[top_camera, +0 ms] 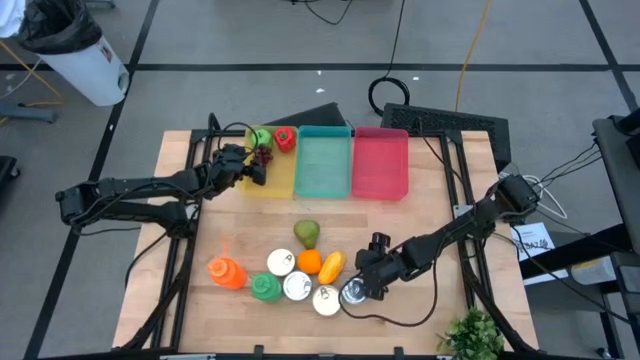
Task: Pick & Place Food Item
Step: Put the right green tuna can into the red bin
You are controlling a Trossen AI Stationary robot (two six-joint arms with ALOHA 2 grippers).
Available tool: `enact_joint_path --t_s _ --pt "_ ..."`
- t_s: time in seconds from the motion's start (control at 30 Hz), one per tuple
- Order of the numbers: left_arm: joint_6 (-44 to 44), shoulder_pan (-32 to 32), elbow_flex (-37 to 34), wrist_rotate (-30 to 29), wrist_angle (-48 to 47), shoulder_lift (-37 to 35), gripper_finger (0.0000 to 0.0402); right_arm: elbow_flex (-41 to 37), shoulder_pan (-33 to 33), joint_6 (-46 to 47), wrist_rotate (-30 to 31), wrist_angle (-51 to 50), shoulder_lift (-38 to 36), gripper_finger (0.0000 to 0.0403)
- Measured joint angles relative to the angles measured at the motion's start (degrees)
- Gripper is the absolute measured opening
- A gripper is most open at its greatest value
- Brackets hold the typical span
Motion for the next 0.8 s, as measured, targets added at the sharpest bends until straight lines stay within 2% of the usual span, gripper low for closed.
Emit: enact_joint_path --t_s 0.23,0.5,0.8 --pt "0.0 0.0 0.0 0.0 0.0 0.0 0.0228 -0.4 0.0 -0.3 3.4 -1.6 0.0 0.0263" --pt "0.0 0.0 0.0 0.0 0.0 0.0 0.0228 -5.6 -1.7 3.8 7.2 0.7 -0.3 0.0263" --pt "-0.2 0.0 0.0 0.0 0.0 0.0 0.0228 -8.5 -1.8 5.8 7.6 1.4 0.1 0.0262"
